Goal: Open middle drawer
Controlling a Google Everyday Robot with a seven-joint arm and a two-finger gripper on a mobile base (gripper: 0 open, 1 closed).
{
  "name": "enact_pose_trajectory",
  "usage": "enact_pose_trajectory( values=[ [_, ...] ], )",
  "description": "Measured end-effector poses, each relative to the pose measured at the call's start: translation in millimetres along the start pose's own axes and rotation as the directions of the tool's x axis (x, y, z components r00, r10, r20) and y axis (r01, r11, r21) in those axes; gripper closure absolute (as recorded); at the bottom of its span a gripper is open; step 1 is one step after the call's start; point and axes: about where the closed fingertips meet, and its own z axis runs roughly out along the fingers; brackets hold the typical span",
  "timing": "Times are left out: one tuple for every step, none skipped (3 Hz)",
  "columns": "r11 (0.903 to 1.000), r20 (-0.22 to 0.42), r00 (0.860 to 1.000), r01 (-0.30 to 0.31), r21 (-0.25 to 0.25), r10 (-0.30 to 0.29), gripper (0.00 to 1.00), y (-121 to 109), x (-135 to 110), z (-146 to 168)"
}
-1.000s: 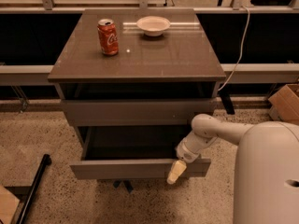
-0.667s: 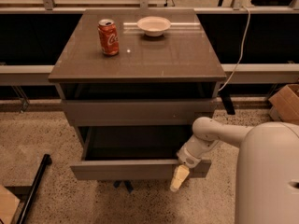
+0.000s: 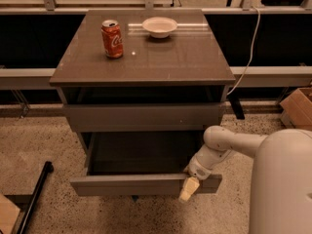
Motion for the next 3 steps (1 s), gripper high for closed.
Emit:
enact_pose_trajectory(
  values=[
    [0.9999,0.011,1.0,-0.009,-0.011,0.009,0.41,20.9,13.6,-3.6],
    [0.9999,0.012,1.0,-0.011,-0.012,0.011,0.72,25.3,15.8,-4.4],
    [0.9997,0.016,1.0,-0.02,-0.013,0.02,0.95,45.8,26.6,-7.8]
  ],
)
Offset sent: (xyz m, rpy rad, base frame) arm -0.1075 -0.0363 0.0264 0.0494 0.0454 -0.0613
